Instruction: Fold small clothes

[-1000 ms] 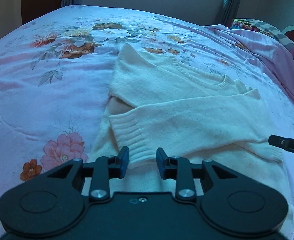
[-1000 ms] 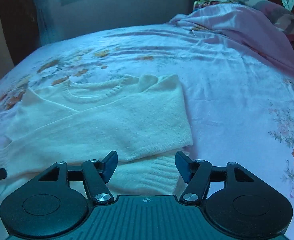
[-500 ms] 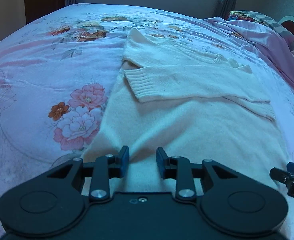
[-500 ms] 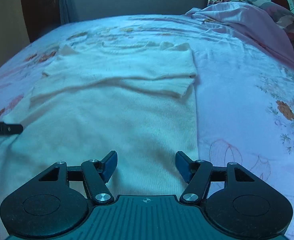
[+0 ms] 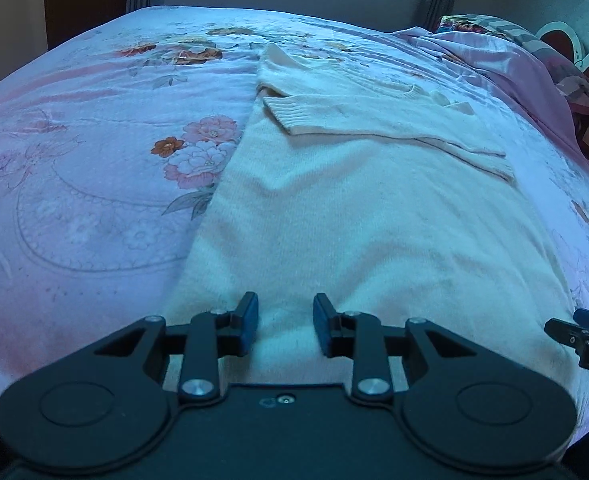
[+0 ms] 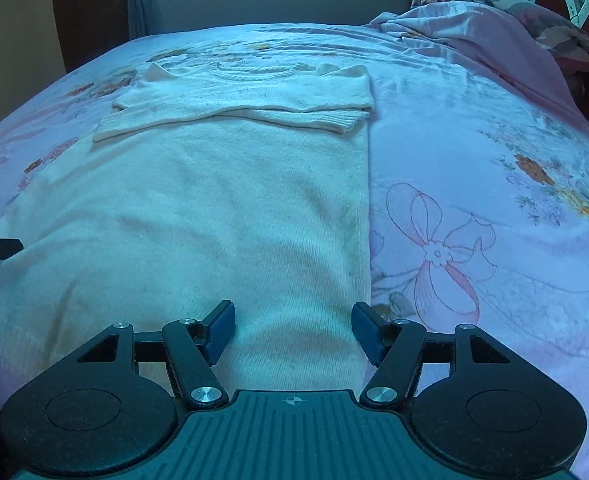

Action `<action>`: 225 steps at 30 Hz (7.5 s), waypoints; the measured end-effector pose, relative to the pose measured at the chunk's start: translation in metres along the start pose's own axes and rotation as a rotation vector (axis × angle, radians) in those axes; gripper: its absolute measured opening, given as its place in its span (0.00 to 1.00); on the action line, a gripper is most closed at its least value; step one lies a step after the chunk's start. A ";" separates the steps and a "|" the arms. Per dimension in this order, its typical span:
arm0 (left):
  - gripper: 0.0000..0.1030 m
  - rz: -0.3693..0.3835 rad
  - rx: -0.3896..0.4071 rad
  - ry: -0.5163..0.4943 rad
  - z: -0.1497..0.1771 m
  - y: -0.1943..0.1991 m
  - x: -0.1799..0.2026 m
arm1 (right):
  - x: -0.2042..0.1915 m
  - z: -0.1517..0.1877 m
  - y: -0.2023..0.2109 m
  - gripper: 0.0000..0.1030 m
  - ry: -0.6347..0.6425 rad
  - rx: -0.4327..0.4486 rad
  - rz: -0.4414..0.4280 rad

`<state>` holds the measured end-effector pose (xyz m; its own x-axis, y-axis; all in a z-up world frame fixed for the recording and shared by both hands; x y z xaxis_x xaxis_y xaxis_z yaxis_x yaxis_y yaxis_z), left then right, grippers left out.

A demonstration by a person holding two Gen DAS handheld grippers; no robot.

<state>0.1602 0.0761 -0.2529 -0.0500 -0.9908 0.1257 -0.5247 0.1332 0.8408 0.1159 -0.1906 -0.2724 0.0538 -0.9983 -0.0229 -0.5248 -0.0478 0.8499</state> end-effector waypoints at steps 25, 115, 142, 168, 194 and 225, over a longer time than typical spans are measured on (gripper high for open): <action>0.31 -0.005 -0.039 0.140 0.042 0.025 -0.055 | 0.020 0.057 0.032 0.62 -0.181 -0.097 -0.090; 0.02 0.181 0.180 -0.059 -0.197 -0.040 0.000 | 0.058 -0.162 -0.026 0.03 -0.169 0.131 -0.258; 0.06 -0.013 0.117 -0.005 -0.335 -0.230 0.011 | 0.105 -0.349 -0.247 0.03 -0.071 0.105 0.042; 0.33 -0.095 0.070 -0.198 -0.203 -0.147 0.048 | 0.018 -0.205 -0.148 0.03 0.094 0.037 -0.015; 0.33 -0.093 0.056 -0.203 -0.159 -0.121 0.066 | 0.009 -0.161 -0.125 0.54 0.038 0.028 -0.010; 0.98 -0.040 0.027 -0.108 -0.151 -0.114 0.072 | 0.002 -0.156 -0.123 1.00 -0.095 -0.024 0.055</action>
<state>0.3447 -0.0074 -0.2607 -0.1192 -0.9923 0.0332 -0.5504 0.0939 0.8296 0.3132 -0.1815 -0.2949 -0.0560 -0.9981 -0.0247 -0.5043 0.0069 0.8635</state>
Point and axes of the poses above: each gripper's, at about its wrist camera, not at the fingertips, and y roughly against the way its jaws point, x to its right, z to its underside, the point moved 9 cm from there along -y, roughly the way its jaws point, and after that the axes turned 8 degrees about -x, right-handed, at the moved point
